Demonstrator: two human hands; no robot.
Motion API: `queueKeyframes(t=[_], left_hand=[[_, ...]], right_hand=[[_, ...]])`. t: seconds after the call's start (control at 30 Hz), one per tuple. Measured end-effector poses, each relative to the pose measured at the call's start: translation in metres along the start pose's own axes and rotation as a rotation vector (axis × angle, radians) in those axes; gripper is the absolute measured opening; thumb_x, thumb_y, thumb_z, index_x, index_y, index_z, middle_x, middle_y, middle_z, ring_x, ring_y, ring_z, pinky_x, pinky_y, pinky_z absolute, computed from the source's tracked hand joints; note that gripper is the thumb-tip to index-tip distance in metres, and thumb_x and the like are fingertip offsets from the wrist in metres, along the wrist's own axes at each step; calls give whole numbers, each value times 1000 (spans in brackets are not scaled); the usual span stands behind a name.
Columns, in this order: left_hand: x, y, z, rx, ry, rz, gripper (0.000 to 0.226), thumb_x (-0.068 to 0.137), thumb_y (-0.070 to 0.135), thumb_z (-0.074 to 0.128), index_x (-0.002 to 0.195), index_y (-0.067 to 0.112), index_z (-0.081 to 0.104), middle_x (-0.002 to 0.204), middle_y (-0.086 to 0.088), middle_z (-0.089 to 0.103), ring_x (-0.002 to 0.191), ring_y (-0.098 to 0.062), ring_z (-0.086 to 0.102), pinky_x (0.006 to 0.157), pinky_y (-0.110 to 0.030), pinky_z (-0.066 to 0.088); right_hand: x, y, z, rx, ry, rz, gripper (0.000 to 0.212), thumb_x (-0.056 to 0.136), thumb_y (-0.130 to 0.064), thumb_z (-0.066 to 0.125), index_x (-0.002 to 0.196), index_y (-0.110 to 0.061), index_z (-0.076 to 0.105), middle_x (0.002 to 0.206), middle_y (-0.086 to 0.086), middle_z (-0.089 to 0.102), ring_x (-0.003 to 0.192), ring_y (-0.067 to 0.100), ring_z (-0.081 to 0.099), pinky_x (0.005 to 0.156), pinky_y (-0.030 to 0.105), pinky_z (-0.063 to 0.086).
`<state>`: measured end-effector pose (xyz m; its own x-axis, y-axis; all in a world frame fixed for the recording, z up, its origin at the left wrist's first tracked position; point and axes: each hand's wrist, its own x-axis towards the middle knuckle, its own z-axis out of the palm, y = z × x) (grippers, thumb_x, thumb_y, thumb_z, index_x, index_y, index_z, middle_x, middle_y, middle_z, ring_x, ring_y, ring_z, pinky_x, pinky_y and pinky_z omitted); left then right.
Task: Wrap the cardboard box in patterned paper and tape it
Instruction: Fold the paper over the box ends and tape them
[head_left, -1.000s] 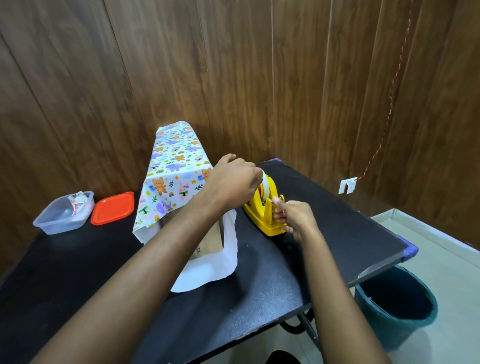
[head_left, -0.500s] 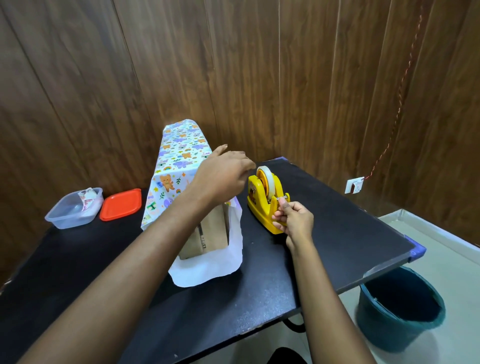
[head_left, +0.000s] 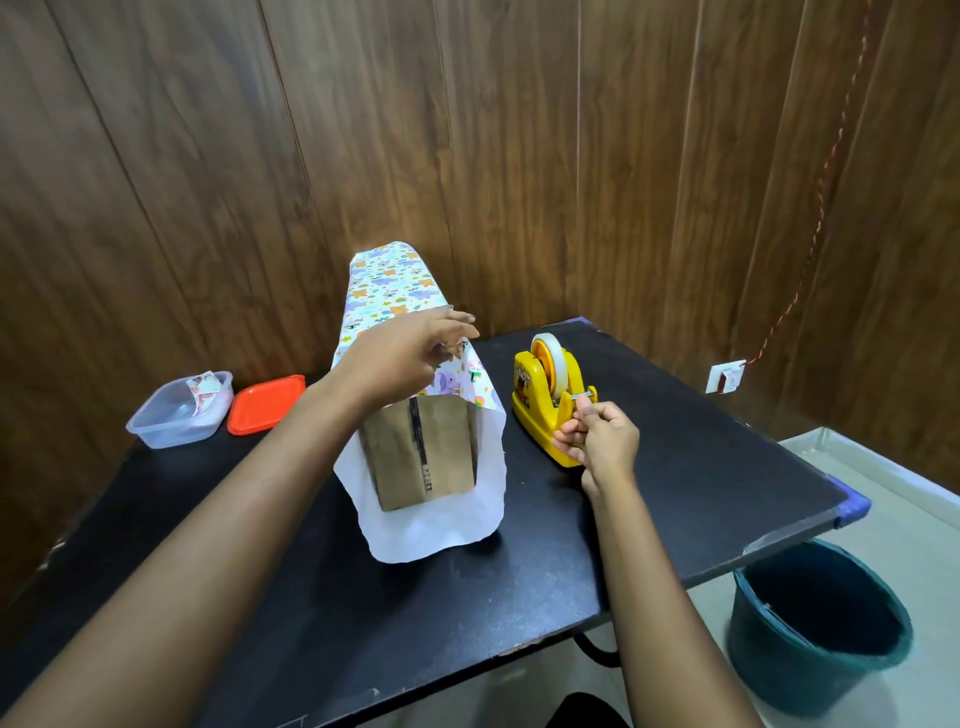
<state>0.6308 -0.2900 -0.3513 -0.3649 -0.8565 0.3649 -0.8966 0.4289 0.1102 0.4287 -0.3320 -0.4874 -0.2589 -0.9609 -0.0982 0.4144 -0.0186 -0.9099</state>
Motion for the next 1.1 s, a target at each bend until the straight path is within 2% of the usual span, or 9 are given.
queueKeyframes(t=[0.1, 0.23, 0.4, 0.47, 0.53, 0.63, 0.77, 0.97, 1.1], left_hand=[[-1, -2, 3, 86, 6, 26, 49, 88, 0, 56, 132, 22, 53, 146, 10, 40, 132, -12, 39, 98, -30, 40], [-3, -2, 4, 113, 24, 31, 52, 87, 0, 56, 133, 23, 51, 147, 11, 38, 136, -13, 35, 99, -33, 39], [-4, 1, 2, 141, 19, 35, 51, 90, 0, 52, 134, 25, 50, 148, 13, 35, 135, -12, 35, 94, -29, 38], [-5, 2, 2, 157, 34, 41, 50, 90, 2, 53, 135, 24, 49, 148, 12, 35, 136, -13, 34, 96, -28, 36], [-6, 3, 3, 166, 51, 41, 50, 90, 3, 54, 135, 24, 49, 148, 12, 35, 135, -14, 35, 96, -29, 35], [-7, 4, 4, 164, 69, 42, 50, 89, 4, 56, 135, 24, 50, 148, 11, 36, 136, -14, 34, 97, -30, 35], [-6, 3, 4, 155, 77, 40, 50, 89, 3, 56, 135, 24, 50, 148, 12, 36, 137, -13, 33, 97, -27, 34], [-7, 1, 6, 152, 97, 40, 50, 89, 4, 57, 134, 25, 51, 147, 14, 37, 136, -12, 33, 95, -26, 35], [-7, 3, 7, 162, 91, 36, 49, 90, 6, 57, 134, 26, 50, 147, 14, 37, 136, -12, 34, 95, -26, 35]], right_hand=[[-2, -4, 2, 90, 4, 67, 25, 95, -16, 56, 72, -7, 53, 51, 5, 52, 38, 11, 54, 53, 32, 55], [-2, -2, 6, -21, 88, 50, 27, 95, -22, 56, 72, -8, 53, 50, 7, 50, 33, 13, 49, 48, 27, 52], [-4, -13, 0, 92, 5, 249, 29, 93, -26, 59, 71, -9, 53, 60, 5, 50, 49, 15, 50, 62, 35, 52], [-2, -10, 1, 58, 36, 212, 30, 93, -27, 60, 69, -9, 54, 58, 6, 52, 39, 12, 51, 58, 33, 52], [-2, -3, 5, -37, 117, 87, 31, 93, -27, 59, 67, -11, 55, 53, 7, 54, 31, 9, 49, 51, 28, 50], [-4, 4, 11, -183, 211, -73, 34, 95, -26, 55, 63, -15, 55, 47, 5, 53, 31, 9, 46, 46, 25, 46], [-7, 3, 11, 7, 162, 37, 31, 95, -25, 56, 67, -12, 54, 52, 4, 51, 38, 12, 46, 45, 21, 45], [-5, -9, 9, 77, 105, 199, 28, 96, -20, 54, 70, -9, 53, 63, 6, 55, 51, 17, 53, 56, 30, 48], [-9, 8, -5, 161, 109, 330, 21, 96, -13, 52, 78, -4, 55, 67, 8, 54, 57, 16, 52, 56, 31, 48]])
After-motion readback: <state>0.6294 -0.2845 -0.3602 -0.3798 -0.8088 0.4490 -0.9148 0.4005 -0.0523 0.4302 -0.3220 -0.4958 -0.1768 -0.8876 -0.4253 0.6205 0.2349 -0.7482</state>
